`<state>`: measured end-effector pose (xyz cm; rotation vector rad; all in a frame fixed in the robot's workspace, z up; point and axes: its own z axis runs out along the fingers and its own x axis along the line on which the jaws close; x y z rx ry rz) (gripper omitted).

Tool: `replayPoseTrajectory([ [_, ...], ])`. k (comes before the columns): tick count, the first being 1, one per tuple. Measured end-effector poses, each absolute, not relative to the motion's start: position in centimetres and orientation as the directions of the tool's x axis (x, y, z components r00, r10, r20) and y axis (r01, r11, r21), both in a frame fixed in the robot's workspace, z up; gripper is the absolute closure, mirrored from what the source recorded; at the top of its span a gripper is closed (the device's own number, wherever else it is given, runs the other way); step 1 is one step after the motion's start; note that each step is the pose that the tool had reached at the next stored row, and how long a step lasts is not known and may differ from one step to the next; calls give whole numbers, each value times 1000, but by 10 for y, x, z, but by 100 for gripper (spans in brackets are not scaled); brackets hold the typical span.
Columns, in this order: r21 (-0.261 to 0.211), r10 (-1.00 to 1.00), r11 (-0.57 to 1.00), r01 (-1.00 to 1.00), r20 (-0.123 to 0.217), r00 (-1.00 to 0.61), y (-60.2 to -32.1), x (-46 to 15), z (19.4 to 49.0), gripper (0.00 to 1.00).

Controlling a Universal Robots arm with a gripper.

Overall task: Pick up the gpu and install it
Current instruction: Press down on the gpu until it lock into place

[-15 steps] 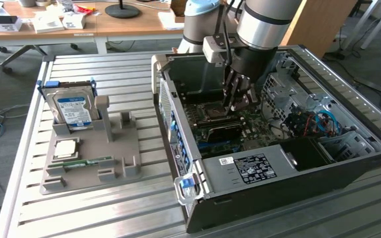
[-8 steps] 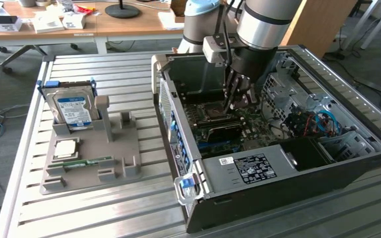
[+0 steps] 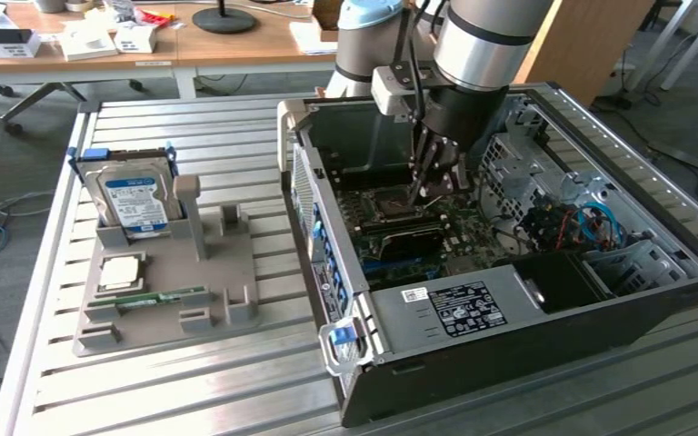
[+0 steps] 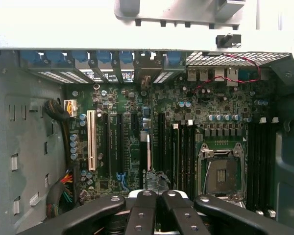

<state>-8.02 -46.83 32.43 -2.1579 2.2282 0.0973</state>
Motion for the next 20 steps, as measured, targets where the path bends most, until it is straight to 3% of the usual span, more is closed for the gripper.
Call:
replayPoseTrajectory([
  [20,18,-998,32,-999,-59,-33,-467,-97,305,89],
])
